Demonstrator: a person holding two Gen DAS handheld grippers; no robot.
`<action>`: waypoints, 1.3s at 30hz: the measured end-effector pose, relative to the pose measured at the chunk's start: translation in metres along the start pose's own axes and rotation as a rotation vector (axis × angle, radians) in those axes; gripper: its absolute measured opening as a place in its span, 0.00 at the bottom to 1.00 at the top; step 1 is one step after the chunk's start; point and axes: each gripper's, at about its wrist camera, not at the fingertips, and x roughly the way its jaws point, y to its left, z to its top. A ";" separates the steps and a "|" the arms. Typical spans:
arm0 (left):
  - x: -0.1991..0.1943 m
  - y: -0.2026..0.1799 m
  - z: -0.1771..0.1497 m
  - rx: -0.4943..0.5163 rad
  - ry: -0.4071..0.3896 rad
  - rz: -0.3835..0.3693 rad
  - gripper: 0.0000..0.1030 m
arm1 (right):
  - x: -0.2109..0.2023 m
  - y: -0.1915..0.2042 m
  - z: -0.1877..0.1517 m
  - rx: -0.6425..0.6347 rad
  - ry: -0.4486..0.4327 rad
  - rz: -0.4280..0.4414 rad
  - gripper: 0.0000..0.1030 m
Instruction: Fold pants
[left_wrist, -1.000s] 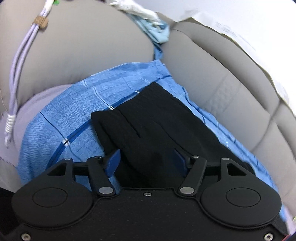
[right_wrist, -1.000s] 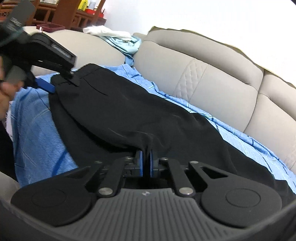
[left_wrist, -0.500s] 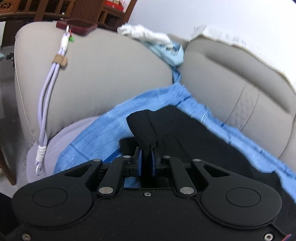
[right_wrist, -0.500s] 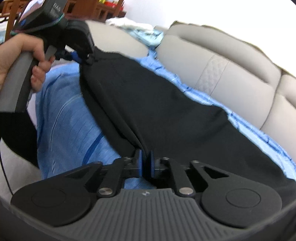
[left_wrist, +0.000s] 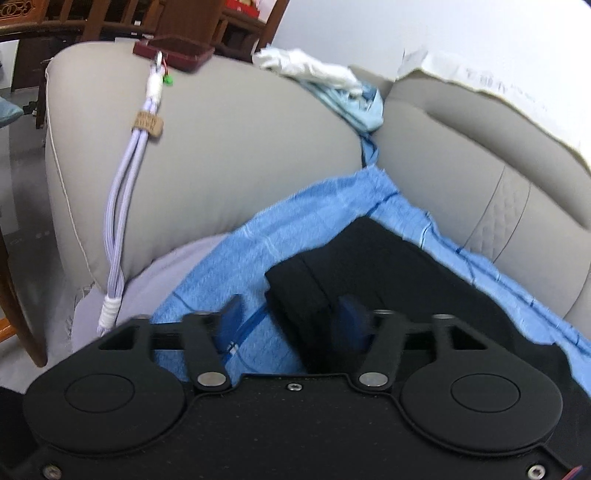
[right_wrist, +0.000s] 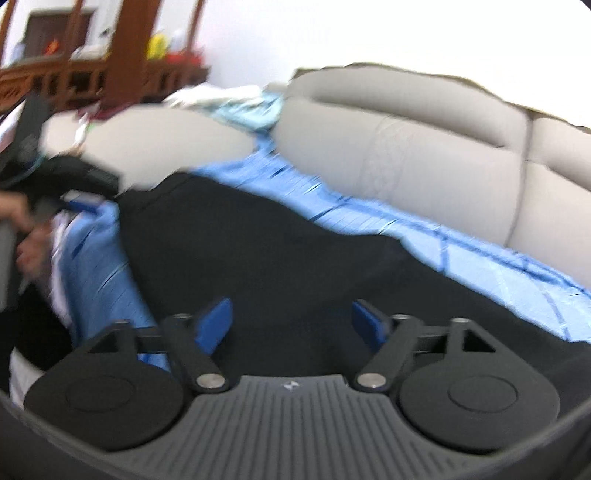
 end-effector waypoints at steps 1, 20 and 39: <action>0.001 0.002 0.002 -0.012 0.004 -0.018 0.77 | 0.003 -0.008 0.004 0.017 -0.009 -0.017 0.88; 0.045 0.030 -0.013 -0.267 0.086 -0.280 0.86 | 0.185 -0.016 0.116 -0.164 0.102 0.272 1.00; 0.075 0.013 0.033 -0.204 0.007 -0.163 0.13 | 0.279 0.070 0.133 -0.055 0.204 0.526 0.20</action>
